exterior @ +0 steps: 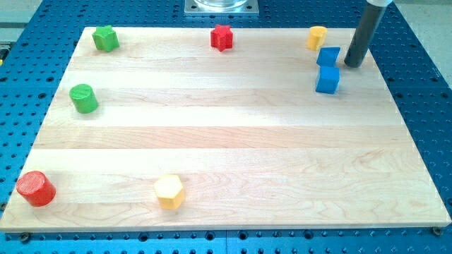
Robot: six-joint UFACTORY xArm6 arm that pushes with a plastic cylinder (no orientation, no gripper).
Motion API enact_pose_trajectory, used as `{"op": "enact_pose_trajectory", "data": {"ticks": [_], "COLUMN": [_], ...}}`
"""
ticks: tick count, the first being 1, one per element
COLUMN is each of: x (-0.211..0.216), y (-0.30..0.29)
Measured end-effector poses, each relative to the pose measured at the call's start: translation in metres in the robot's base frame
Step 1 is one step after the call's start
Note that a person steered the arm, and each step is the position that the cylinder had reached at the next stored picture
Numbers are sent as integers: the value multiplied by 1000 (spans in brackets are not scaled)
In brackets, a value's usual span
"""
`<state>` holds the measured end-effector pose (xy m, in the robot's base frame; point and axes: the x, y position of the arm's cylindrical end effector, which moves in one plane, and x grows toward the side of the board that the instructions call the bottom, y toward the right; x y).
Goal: Adjust the blue blocks vertically to each other
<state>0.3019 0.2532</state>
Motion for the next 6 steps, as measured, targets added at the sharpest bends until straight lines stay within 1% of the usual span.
{"op": "enact_pose_trajectory", "data": {"ticks": [6], "x": [0], "y": [-29]}}
